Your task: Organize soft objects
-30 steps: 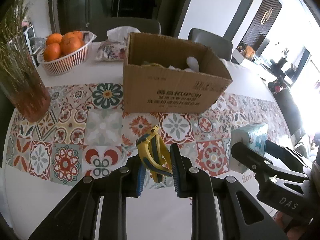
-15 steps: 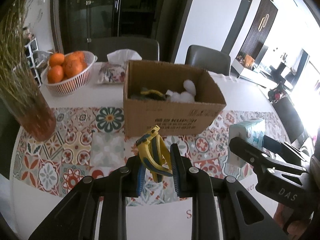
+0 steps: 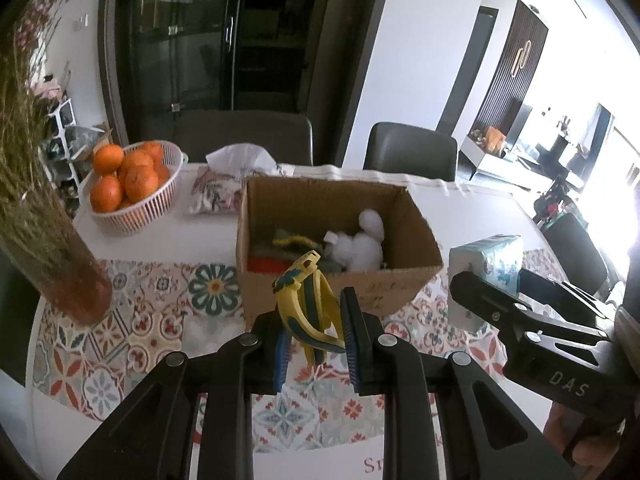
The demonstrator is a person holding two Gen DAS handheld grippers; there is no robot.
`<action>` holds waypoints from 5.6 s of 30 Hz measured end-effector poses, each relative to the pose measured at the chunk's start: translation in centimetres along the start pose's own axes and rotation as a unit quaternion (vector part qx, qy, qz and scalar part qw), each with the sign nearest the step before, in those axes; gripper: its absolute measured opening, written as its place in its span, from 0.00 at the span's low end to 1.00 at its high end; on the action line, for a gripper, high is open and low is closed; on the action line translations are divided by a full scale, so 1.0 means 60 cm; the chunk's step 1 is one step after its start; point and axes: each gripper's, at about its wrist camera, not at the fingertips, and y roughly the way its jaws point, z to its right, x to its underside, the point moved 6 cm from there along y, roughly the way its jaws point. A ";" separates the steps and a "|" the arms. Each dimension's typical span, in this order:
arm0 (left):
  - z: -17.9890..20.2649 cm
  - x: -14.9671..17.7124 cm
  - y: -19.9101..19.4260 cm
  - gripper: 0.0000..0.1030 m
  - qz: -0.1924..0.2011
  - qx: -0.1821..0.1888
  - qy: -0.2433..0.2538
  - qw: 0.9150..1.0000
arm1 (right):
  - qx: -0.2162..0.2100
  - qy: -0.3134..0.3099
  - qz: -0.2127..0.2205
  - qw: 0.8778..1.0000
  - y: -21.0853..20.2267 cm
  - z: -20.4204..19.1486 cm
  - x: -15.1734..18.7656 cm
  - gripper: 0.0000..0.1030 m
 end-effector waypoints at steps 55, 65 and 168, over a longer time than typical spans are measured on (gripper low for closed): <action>-0.040 -0.063 0.258 0.25 -0.108 0.000 0.083 0.991 | 0.020 -0.047 -0.169 0.984 0.291 0.041 -0.081 0.74; -0.044 -0.049 0.264 0.38 -0.124 -0.011 0.084 0.989 | 0.019 -0.055 -0.206 0.977 0.309 0.040 -0.056 0.75; 0.099 0.382 -0.490 1.00 0.163 -0.138 0.071 0.974 | 0.098 -0.032 0.138 0.985 -0.491 -0.039 0.370 0.95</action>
